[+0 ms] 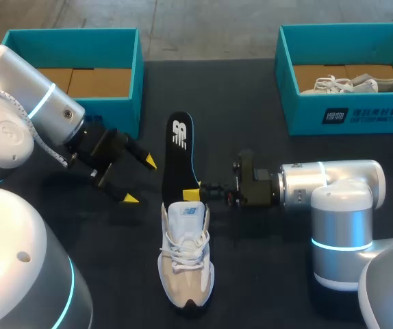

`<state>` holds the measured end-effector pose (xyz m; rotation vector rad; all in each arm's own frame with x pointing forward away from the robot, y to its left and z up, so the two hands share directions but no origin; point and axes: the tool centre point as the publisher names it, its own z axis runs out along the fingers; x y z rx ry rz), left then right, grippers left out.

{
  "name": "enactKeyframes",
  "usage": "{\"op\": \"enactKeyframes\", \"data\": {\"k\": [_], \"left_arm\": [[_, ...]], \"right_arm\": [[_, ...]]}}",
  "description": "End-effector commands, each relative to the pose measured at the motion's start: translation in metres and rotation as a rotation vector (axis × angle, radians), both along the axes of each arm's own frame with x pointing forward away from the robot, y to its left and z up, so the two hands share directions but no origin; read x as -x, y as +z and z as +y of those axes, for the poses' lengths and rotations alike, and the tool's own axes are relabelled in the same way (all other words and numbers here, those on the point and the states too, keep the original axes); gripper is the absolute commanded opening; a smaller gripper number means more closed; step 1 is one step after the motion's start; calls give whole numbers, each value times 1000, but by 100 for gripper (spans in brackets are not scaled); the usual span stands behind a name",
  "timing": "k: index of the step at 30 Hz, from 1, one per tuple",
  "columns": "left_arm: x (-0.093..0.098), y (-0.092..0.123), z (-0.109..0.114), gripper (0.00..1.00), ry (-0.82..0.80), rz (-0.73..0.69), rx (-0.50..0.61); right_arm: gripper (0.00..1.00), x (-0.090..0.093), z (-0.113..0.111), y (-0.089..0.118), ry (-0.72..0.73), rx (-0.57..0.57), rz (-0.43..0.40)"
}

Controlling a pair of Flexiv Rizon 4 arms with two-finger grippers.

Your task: Take the shoe out of the shoebox, open the shoe tongue, remove and reinsert the insole, then place the shoe into the shoebox

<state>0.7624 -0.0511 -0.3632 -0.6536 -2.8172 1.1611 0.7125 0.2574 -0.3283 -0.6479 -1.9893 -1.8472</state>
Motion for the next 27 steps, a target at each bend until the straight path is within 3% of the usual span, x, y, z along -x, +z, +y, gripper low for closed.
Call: {"op": "enactKeyframes", "data": {"k": [1,21,27], "left_arm": [[0,1,0,100,0,-1,-4],[0,1,0,100,0,-1,-4],[0,1,0,100,0,-1,-4]], "right_arm": [[27,-4,5,3,14,12,1],[28,-14,17,12,29,10,-23],[24,-18,21,9,30,-4,-18]]}}
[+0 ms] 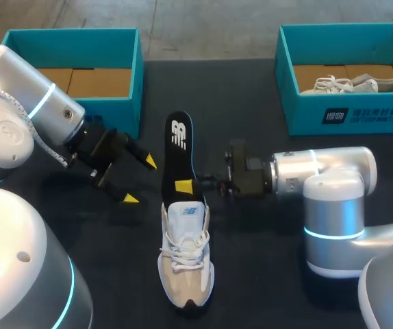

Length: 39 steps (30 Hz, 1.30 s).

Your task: Take the shoe out of the shoebox, open the shoe tongue, remove and reinsert the insole, then place the shoe into the shoebox

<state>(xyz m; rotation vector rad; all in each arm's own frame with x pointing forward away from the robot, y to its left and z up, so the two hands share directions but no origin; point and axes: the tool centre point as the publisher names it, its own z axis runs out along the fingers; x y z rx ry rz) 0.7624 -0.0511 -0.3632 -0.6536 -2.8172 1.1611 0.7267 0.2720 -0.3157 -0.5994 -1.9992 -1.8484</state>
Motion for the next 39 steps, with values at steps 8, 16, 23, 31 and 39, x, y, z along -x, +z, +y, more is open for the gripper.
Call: {"op": "enactKeyframes", "data": {"k": [8,16,23,31,39], "left_arm": [[0,1,0,100,0,-1,-4],[0,1,0,100,0,-1,-4],[0,1,0,100,0,-1,-4],[0,1,0,100,0,-1,-4],[0,1,0,100,0,-1,-4]], "right_arm": [[0,-3,6,-3,-15,-17,1],[0,-1,6,-4,-17,-17,7],[0,0,6,-9,-9,-10,35],[0,4,3,-16,-15,-4,62],[0,11,3,-22,-12,7,91]]}}
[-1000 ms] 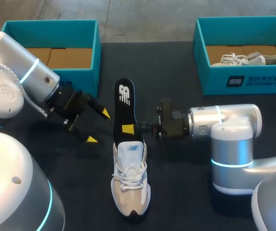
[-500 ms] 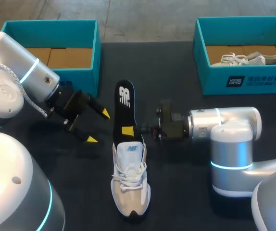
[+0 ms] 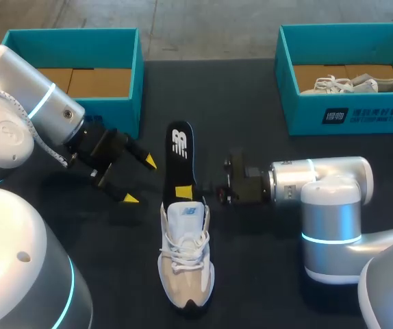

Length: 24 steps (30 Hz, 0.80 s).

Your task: Take the shoe out of the shoebox, open the shoe tongue, remove and reinsert the insole, then place the shoe into the shoebox

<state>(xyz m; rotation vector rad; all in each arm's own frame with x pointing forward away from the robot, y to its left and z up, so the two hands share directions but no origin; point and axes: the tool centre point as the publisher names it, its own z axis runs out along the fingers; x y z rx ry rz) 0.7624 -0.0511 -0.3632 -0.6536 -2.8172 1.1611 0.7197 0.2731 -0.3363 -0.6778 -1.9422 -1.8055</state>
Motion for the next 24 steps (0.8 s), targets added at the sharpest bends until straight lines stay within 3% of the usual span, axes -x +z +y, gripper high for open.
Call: {"op": "enactKeyframes", "data": {"k": [1,24], "left_arm": [[0,1,0,100,0,-1,-4],[0,1,0,100,0,-1,-4]], "right_arm": [[0,5,2,-2,3,13,14],[0,28,-1,-19,21,59,97]]}}
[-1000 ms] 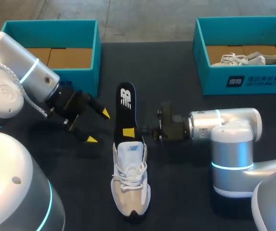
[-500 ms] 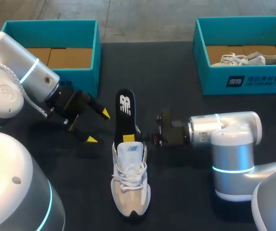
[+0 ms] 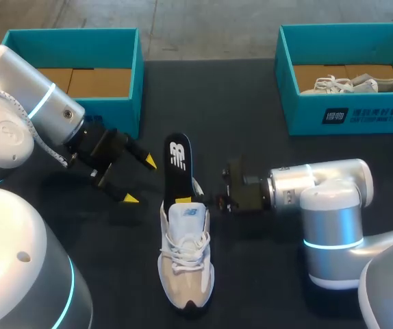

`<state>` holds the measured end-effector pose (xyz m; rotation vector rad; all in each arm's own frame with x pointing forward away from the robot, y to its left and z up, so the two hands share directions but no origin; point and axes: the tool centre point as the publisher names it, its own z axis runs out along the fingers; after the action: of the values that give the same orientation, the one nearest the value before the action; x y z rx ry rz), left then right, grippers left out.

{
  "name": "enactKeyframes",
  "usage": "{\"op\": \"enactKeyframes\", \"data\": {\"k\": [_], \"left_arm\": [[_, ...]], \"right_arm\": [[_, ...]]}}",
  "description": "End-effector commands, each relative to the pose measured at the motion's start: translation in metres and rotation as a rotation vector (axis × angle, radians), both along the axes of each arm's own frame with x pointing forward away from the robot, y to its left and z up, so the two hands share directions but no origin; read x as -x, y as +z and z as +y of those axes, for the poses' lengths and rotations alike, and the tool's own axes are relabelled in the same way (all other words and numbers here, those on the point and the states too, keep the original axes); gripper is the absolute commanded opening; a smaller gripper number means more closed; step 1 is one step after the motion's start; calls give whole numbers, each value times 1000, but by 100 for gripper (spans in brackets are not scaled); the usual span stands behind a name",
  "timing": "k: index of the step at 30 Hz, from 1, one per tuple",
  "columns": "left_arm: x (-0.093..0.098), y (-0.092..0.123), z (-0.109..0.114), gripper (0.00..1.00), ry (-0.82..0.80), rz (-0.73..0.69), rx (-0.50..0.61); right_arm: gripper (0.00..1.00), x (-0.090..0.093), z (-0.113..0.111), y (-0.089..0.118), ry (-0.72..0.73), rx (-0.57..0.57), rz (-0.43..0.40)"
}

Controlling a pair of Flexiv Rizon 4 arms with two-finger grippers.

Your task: Take the shoe out of the shoebox, open the shoe tongue, remove and reinsert the insole, then place the shoe into the shoebox

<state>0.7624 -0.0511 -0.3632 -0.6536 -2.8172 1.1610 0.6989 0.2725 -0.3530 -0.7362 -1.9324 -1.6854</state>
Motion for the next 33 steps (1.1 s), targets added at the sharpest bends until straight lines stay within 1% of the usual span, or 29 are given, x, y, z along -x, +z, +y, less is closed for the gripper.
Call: {"op": "enactKeyframes", "data": {"k": [1,6,10,13,18,21,22,23,25,27,33], "left_arm": [[0,1,0,100,0,-1,-4],[0,1,0,100,0,-1,-4],[0,1,0,100,0,-1,-4],[0,1,0,100,0,-1,-4],[0,1,0,100,0,-1,-4],[0,1,0,100,0,-1,-4],[0,1,0,100,0,-1,-4],[0,1,0,100,0,-1,-4],[0,1,0,100,0,-1,-4],[0,1,0,100,0,-1,-4],[0,1,0,100,0,-1,-4]], "right_arm": [[0,8,0,-3,-3,12,12],[0,9,1,-5,13,20,33],[0,7,4,-7,40,34,78],[0,7,4,-8,49,40,93],[0,7,4,-9,51,41,95],[0,6,3,-8,40,31,78],[10,6,3,-8,38,27,72],[17,6,2,-7,36,25,66],[24,6,2,-6,30,22,53],[26,6,2,-4,25,19,43],[25,2,4,1,21,13,19]]}}
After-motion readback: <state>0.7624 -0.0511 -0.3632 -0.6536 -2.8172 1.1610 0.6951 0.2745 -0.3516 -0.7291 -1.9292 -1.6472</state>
